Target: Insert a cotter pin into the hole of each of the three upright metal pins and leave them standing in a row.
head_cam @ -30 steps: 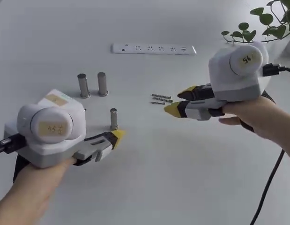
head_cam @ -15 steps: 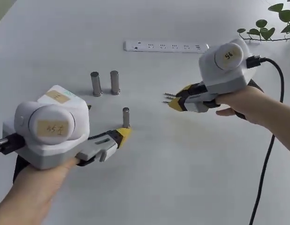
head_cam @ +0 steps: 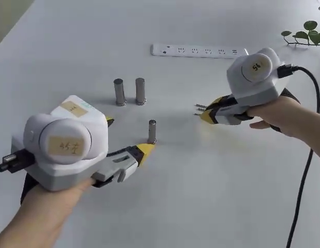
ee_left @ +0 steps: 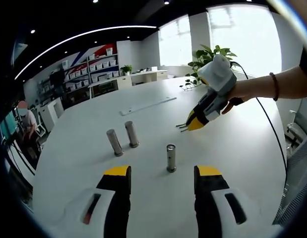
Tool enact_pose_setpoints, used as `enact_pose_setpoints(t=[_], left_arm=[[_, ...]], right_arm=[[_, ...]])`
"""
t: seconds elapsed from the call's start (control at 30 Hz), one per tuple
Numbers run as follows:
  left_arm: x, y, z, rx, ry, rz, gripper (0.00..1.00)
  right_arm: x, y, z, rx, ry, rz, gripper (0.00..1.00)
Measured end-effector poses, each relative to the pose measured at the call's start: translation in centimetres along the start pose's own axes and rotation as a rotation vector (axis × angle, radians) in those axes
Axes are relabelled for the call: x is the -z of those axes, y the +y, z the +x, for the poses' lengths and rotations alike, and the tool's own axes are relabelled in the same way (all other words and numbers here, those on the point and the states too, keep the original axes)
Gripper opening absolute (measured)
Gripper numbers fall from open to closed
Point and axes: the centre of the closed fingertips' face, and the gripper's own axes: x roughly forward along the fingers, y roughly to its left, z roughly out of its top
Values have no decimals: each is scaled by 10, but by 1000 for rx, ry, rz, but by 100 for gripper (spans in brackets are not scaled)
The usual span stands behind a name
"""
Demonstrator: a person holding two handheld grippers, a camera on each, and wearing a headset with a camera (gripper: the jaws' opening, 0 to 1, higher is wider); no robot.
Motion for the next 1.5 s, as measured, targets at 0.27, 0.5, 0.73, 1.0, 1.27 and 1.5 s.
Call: enact_pose_setpoints(t=[0.27, 0.5, 0.73, 1.0, 1.27, 1.5], left_arm=[[2, 2, -2, -3, 5, 7, 49], [0, -6, -4, 13, 0, 37, 49], [0, -8, -5, 20, -3, 40, 48], [1, -6, -7, 21, 5, 31, 48], [0, -6, -9, 36, 4, 8, 46], [-5, -7, -12, 44, 1, 15, 43]], right_arm=[[-1, 1, 4, -24, 14, -33, 7], [0, 5, 1, -54, 67, 15, 0], [2, 7, -1, -62, 81, 29, 0], [5, 5, -1, -61, 76, 25, 0], [1, 11, -8, -23, 45, -84, 0], [-19, 27, -22, -38, -36, -226, 0]])
